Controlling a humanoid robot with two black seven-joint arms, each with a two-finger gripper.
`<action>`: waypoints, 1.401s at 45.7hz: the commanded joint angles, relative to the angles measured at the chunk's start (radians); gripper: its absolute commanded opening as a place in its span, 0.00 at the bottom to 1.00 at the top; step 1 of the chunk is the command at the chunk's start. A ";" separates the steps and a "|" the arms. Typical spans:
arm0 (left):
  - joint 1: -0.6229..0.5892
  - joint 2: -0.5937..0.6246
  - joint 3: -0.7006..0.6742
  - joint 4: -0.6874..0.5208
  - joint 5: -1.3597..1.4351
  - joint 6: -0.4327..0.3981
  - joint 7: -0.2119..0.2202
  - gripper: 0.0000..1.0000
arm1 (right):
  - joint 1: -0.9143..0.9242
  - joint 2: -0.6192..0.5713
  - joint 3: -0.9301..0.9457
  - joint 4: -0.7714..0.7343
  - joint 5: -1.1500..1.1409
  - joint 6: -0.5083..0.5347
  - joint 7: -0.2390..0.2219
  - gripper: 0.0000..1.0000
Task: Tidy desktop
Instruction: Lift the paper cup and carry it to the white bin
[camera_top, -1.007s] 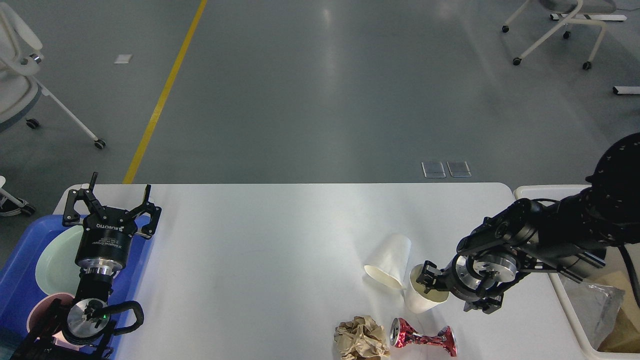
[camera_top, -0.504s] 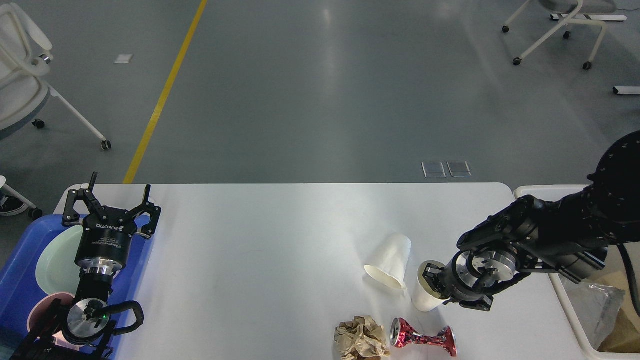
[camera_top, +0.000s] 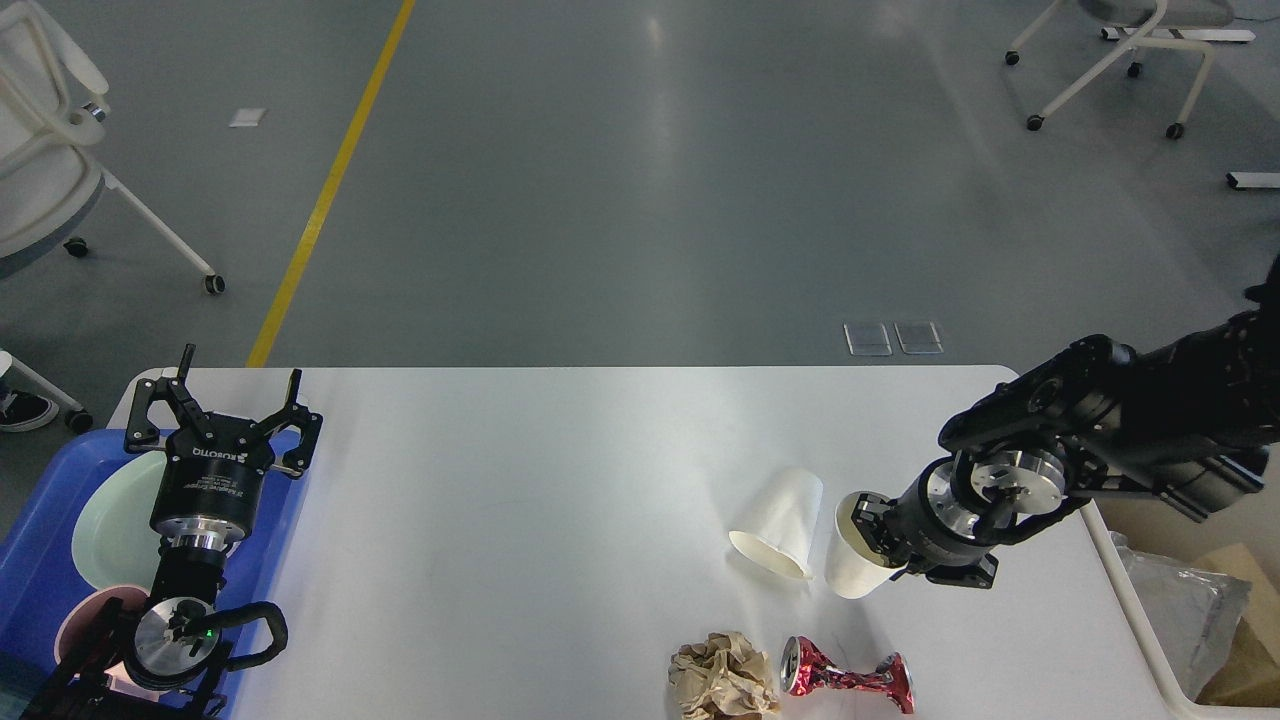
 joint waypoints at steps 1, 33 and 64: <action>0.000 0.000 0.000 -0.001 0.000 0.001 0.000 0.96 | 0.134 -0.070 -0.015 0.046 0.001 0.124 0.000 0.00; 0.000 0.000 0.000 0.001 0.000 -0.001 0.000 0.96 | 0.646 -0.112 -0.172 0.286 -0.063 0.454 0.003 0.00; 0.002 0.000 0.000 0.001 0.000 -0.001 -0.002 0.96 | 0.232 -0.410 -0.402 -0.125 -0.103 0.227 0.005 0.00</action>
